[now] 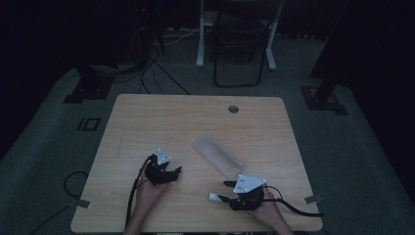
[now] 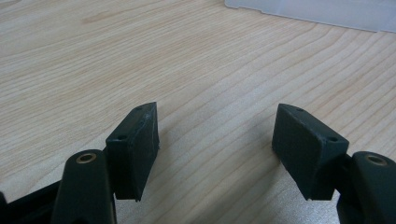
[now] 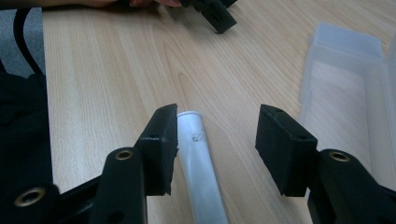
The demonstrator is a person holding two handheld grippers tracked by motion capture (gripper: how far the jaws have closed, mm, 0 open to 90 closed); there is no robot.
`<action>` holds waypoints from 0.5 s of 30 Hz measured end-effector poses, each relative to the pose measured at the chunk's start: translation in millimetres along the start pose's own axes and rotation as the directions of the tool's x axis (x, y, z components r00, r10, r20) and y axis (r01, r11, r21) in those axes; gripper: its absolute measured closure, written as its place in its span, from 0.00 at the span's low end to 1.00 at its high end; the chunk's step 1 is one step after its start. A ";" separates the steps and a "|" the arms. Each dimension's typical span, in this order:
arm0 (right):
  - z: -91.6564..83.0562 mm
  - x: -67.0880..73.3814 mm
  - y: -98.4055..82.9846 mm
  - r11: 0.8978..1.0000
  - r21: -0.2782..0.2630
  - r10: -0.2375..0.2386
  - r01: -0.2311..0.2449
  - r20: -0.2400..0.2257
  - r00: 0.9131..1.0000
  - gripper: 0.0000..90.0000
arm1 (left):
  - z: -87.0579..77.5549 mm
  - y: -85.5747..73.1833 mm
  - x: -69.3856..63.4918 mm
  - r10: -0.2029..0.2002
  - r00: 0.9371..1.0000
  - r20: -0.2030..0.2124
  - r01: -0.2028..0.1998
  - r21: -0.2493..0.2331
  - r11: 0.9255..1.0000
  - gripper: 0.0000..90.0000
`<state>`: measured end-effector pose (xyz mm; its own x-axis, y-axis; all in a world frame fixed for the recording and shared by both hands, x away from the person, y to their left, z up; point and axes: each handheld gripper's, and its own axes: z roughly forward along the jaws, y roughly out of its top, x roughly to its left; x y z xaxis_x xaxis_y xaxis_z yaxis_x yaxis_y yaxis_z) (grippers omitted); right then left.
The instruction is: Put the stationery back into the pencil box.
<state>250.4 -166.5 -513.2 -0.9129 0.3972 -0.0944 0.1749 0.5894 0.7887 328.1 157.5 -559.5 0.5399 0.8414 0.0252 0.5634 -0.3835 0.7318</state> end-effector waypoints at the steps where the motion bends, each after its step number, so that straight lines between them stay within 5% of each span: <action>1: 0.0 0.0 0.0 1.000 0.000 0.000 0.000 0.000 1.000 0.54 | 0.0 0.0 0.0 0.000 1.000 0.000 0.000 0.000 1.000 0.36; 15: 3.0 1.5 -3.8 1.000 0.019 -0.004 0.004 -0.003 1.000 0.54 | 0.1 0.0 -0.1 -0.001 1.000 -0.001 0.001 -0.001 1.000 0.36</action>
<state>249.5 -166.1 -518.2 -0.9148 0.3926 -0.0952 0.1784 0.6040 0.7768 328.0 157.4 -559.6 0.5386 0.8422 0.0249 0.5634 -0.3820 0.7326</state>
